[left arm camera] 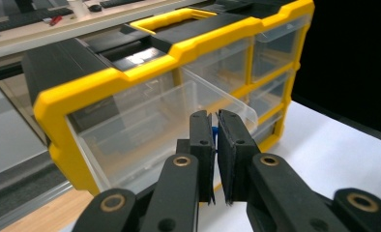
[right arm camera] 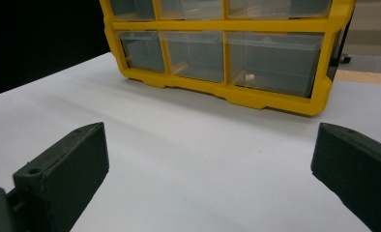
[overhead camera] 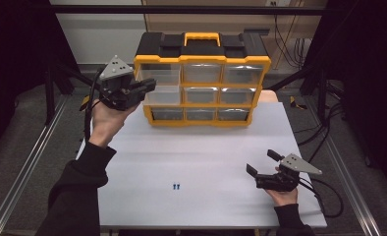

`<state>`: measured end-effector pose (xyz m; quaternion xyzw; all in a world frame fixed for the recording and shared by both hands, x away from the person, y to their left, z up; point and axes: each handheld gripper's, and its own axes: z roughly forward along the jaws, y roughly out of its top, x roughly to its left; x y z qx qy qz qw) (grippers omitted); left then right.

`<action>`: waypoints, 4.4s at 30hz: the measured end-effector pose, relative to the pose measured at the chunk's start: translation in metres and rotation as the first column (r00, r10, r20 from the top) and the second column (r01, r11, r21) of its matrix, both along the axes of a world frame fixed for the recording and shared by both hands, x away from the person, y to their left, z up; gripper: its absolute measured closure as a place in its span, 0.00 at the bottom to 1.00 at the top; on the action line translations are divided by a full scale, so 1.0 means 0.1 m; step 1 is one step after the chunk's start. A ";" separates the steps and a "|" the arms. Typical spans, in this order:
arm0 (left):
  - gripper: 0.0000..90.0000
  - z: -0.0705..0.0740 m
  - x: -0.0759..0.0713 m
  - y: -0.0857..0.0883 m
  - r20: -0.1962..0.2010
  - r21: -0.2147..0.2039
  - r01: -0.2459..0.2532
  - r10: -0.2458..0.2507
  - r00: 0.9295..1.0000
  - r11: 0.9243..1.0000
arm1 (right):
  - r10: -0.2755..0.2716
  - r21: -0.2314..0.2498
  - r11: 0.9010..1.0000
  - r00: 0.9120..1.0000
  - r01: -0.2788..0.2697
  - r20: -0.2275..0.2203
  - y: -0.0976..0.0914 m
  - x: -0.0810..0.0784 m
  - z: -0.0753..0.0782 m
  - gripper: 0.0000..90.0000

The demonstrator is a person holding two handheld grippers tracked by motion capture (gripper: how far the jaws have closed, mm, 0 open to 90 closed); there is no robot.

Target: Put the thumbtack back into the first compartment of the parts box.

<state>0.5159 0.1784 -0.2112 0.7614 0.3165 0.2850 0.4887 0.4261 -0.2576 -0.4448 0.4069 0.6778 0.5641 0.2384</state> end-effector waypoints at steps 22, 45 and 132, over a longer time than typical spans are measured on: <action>0.94 -0.11 0.46 -0.04 -0.053 0.057 -0.091 0.094 0.994 0.994 | 0.000 -0.005 1.000 1.000 0.000 0.007 -0.01 0.01 0.00 0.01; 0.47 -0.03 0.19 -0.02 -0.005 0.043 -0.060 0.060 0.998 0.997 | 0.000 0.010 1.000 1.000 -0.001 0.014 -0.01 0.00 0.01 0.01; 0.33 -2.56 -0.95 -0.26 -0.377 0.086 0.048 -0.012 0.926 0.995 | 0.011 -0.006 1.000 1.000 -0.011 0.010 0.01 0.00 -0.01 0.01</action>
